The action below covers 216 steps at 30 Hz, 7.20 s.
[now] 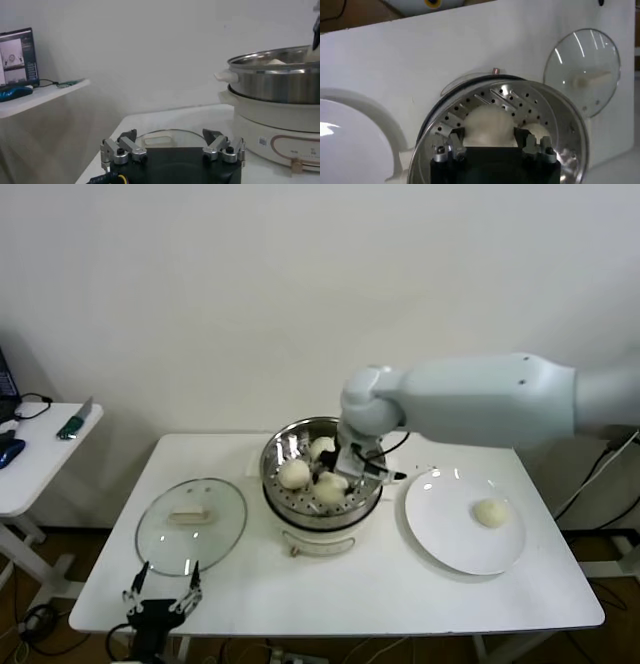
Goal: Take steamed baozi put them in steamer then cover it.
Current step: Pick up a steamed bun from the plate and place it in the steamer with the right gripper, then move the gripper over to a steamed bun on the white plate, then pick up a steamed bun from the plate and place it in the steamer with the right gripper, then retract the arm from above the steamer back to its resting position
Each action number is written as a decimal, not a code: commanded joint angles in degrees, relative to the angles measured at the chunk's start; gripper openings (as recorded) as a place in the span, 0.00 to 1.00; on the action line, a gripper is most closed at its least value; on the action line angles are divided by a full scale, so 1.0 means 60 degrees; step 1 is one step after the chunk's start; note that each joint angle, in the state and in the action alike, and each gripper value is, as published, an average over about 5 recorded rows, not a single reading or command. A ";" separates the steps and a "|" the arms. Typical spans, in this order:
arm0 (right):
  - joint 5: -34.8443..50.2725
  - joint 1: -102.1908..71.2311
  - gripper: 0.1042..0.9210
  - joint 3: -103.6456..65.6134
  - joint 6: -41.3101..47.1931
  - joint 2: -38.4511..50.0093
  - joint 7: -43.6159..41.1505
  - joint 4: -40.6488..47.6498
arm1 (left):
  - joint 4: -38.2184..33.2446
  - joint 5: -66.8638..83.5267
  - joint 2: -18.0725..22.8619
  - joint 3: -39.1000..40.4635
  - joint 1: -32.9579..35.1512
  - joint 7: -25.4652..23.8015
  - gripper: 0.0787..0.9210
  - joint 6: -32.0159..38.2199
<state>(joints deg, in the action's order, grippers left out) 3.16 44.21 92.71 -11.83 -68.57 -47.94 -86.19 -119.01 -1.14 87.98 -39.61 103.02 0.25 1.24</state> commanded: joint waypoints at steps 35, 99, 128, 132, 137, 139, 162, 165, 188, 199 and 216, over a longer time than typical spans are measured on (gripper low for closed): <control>0.3448 0.1451 0.88 0.0335 -0.0233 0.1831 -0.1088 0.1074 | 0.0068 -0.0067 -0.0165 0.0072 -0.0024 0.0004 0.88 0.0074; 0.0087 -0.5466 0.85 -0.3629 0.1702 0.3450 -0.1574 0.7075 | 0.0542 -0.0260 0.0120 0.0059 -0.0221 0.0037 0.88 0.0112; 0.2869 -0.0008 0.56 -0.0179 0.2317 0.3958 -0.2182 0.3515 | 0.0408 -0.0299 0.0152 0.0132 -0.0299 0.0025 0.88 -0.0040; 0.3896 0.1609 0.56 0.0517 0.2534 0.3545 -0.2292 0.2565 | 0.0365 -0.0302 0.0118 0.0157 -0.0297 -0.0005 0.88 -0.0055; 0.4965 0.2699 0.56 0.0523 0.3153 0.2818 -0.2223 0.1755 | 0.0304 -0.0304 0.0093 0.0176 -0.0344 -0.0043 0.88 -0.0096; 0.5278 0.2827 0.56 0.0406 0.3422 0.2520 -0.2126 0.1520 | 0.0270 -0.0306 0.0089 0.0194 -0.0348 -0.0056 0.88 -0.0110; 0.5268 -0.0298 0.56 -0.0217 0.5040 -0.0175 -0.0591 0.2082 | 0.0239 -0.0315 0.0062 0.0168 -0.0385 -0.0104 0.88 -0.0207; 0.5155 -0.0595 0.56 -0.0219 0.5103 -0.0089 -0.0520 0.2140 | 0.0245 -0.0313 0.0056 0.0160 -0.0378 -0.0107 0.88 -0.0206; 0.4521 -0.1106 0.61 -0.0325 0.5255 0.0168 -0.0163 0.2379 | 0.0185 -0.0324 0.0057 0.0208 -0.0386 -0.0128 0.88 -0.0236; 0.5231 0.0084 0.87 -0.0787 0.4662 0.0842 -0.0783 0.2226 | 0.0005 -0.0316 0.0060 0.0211 -0.0354 -0.0135 0.88 -0.0289; 0.7410 -0.4622 0.88 -0.7787 0.4755 0.4619 0.6442 0.0574 | -0.0242 0.0256 -0.0093 0.0323 -0.0413 -0.0208 0.88 -0.0164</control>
<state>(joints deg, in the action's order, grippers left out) 43.64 34.33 71.39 17.04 -51.83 -30.84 -78.60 -120.14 -0.78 87.56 -37.87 100.84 -0.83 -0.09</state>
